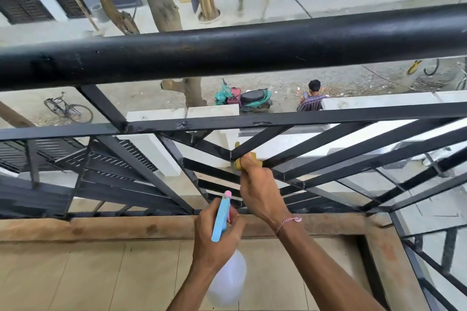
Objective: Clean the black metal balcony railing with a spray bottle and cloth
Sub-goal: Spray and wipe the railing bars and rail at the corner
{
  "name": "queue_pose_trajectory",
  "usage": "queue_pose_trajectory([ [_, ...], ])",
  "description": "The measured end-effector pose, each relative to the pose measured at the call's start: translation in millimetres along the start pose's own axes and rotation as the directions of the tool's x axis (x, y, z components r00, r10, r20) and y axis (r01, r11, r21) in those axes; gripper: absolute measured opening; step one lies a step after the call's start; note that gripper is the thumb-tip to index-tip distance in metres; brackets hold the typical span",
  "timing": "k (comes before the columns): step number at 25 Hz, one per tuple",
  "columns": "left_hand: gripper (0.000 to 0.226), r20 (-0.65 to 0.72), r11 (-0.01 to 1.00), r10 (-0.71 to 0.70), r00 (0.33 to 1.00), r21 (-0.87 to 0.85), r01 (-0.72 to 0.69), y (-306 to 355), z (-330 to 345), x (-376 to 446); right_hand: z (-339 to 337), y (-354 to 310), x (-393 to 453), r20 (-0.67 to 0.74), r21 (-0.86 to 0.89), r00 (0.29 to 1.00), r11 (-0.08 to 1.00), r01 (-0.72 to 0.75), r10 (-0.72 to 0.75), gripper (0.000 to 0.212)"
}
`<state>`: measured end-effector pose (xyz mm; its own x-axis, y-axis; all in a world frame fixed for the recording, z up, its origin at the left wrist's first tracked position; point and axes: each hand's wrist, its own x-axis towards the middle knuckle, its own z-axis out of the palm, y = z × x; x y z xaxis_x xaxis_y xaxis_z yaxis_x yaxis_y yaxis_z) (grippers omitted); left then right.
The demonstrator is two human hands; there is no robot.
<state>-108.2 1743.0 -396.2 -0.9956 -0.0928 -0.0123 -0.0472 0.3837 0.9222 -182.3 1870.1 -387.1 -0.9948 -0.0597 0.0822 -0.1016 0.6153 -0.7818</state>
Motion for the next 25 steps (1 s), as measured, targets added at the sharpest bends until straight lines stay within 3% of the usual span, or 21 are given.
queue_pose_trajectory([
  [2,0.016,-0.017,1.000,0.019,1.000,-0.016,-0.019,4.2,-7.3,2.2,-3.2,2.0,-5.9,0.031,0.008,0.998,0.999,0.045,-0.046,0.028],
  [6,0.018,-0.041,0.999,-0.028,0.999,-0.017,0.028,1.0,-15.1,9.1,9.7,3.7,0.2,0.113,-0.194,0.992,0.979,0.070,-0.048,0.065],
  [10,0.015,-0.031,0.999,-0.042,0.999,0.001,0.042,0.9,-14.0,8.9,11.6,-5.7,11.1,0.026,-0.113,0.998,0.992,-0.058,0.061,0.058],
  [13,0.013,-0.004,0.999,-0.046,0.999,0.006,0.046,0.6,-12.1,7.1,11.3,10.4,-25.1,0.048,-0.156,0.998,0.988,-0.021,0.029,0.082],
  [16,0.015,0.015,0.998,-0.056,0.998,-0.002,0.056,-1.6,-6.9,6.4,-3.1,29.8,-73.0,0.034,0.076,0.995,0.992,-0.099,0.097,0.063],
  [19,0.018,0.056,1.000,0.003,0.998,0.004,-0.003,0.1,0.9,6.5,-25.9,52.6,-84.9,-0.167,0.269,0.922,0.916,-0.298,0.349,0.038],
  [22,0.017,0.071,1.000,0.012,0.997,0.020,-0.013,-2.6,9.0,8.2,-35.2,70.4,-49.7,-0.314,0.216,0.878,0.928,-0.304,0.361,0.032],
  [25,0.016,0.072,1.000,0.006,0.997,0.016,-0.008,-2.0,17.6,8.7,-15.1,80.1,-11.1,-0.160,0.049,0.936,0.949,-0.311,0.315,0.035],
])
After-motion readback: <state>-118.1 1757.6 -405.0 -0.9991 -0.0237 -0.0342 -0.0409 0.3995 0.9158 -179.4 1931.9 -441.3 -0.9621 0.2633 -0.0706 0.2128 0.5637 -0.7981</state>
